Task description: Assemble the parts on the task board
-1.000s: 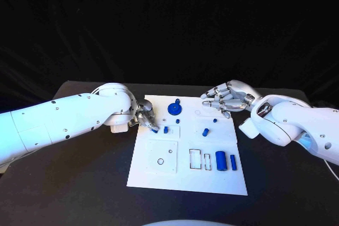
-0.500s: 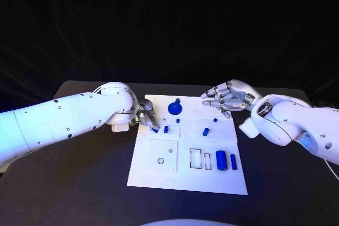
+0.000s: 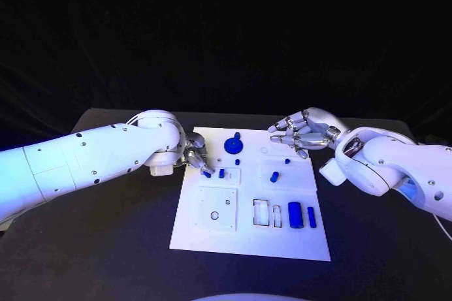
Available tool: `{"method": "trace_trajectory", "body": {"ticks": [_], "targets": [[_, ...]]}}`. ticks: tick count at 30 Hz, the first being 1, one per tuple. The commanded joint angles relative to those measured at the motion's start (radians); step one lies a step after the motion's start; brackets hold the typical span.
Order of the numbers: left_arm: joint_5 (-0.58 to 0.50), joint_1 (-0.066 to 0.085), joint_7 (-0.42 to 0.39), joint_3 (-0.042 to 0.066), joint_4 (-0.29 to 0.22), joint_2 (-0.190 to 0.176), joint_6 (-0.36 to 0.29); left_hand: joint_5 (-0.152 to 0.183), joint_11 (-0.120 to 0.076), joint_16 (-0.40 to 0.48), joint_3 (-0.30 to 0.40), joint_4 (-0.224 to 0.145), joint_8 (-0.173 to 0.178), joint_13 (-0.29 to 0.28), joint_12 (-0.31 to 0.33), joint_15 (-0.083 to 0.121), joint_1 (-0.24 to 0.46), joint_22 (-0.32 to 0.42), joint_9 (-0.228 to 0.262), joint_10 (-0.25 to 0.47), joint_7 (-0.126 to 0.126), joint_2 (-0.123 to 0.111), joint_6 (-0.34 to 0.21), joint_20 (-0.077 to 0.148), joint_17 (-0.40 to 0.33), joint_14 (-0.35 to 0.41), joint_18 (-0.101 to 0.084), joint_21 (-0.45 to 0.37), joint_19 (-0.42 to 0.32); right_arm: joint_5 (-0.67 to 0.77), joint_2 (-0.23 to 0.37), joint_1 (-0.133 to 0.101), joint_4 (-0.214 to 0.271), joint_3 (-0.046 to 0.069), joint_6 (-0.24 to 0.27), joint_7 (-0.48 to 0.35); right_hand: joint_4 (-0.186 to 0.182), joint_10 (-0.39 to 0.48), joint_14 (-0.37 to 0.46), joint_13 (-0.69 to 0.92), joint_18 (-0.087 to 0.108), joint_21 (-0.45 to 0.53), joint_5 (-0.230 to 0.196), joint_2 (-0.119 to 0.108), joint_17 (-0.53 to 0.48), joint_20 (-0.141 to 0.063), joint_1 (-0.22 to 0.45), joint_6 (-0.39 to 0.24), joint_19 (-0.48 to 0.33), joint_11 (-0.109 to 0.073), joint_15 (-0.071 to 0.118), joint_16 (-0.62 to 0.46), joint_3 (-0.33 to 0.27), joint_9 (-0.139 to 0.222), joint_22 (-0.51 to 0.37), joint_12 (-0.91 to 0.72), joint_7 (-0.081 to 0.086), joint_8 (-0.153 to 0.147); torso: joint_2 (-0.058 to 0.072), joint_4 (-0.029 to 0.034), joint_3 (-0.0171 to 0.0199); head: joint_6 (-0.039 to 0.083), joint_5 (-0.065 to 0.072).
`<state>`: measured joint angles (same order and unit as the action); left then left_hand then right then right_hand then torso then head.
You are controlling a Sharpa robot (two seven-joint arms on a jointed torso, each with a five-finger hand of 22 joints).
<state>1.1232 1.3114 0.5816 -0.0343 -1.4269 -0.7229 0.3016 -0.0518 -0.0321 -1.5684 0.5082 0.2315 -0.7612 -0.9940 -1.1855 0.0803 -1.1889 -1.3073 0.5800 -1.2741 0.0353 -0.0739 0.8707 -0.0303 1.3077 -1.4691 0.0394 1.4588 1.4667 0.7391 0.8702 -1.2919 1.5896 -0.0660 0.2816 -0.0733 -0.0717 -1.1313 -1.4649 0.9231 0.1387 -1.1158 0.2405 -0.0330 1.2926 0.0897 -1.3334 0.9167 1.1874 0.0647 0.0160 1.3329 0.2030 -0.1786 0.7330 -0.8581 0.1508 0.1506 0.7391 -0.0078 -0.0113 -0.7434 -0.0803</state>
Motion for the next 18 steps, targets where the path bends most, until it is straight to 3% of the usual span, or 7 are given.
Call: {"method": "trace_trajectory", "body": {"ticks": [1,18], "targets": [[0.004,-0.005,0.004,-0.005,-0.003,0.005,0.009,-0.003,-0.001,-0.002,0.000,0.009,-0.007,-0.003,-0.008,0.007,0.018,-0.163,-0.001,-0.007,-0.002,0.000,0.008,0.007,0.263,-0.102,-0.010,0.005,0.056,0.003,-0.001,0.001,0.001,0.000,-0.008,-0.006,-0.001,-0.001,-0.035,-0.002,0.011,0.004,0.009,0.010,-0.001,0.002,-0.002,-0.004,0.001,-0.001,-0.002,0.000,-0.001,0.000,-0.001,-0.004,0.005,0.006,0.001,0.0007,-0.0006,0.002,0.000],[0.008,-0.005,-0.016,-0.005,-0.005,0.007,-0.043,-0.004,-0.008,-0.002,-0.003,0.016,-0.019,-0.042,-0.037,0.013,0.057,-0.181,0.008,-0.034,-0.010,-0.013,0.023,0.012,0.263,-0.102,-0.015,0.023,0.065,0.003,0.003,0.001,0.008,0.000,-0.018,-0.002,-0.004,0.002,-0.035,-0.007,0.012,0.009,0.028,0.009,-0.002,0.002,0.000,-0.005,0.001,-0.001,-0.002,-0.002,-0.003,0.000,-0.007,-0.001,0.005,0.007,0.001,-0.0004,-0.0003,0.004,0.002]]}}
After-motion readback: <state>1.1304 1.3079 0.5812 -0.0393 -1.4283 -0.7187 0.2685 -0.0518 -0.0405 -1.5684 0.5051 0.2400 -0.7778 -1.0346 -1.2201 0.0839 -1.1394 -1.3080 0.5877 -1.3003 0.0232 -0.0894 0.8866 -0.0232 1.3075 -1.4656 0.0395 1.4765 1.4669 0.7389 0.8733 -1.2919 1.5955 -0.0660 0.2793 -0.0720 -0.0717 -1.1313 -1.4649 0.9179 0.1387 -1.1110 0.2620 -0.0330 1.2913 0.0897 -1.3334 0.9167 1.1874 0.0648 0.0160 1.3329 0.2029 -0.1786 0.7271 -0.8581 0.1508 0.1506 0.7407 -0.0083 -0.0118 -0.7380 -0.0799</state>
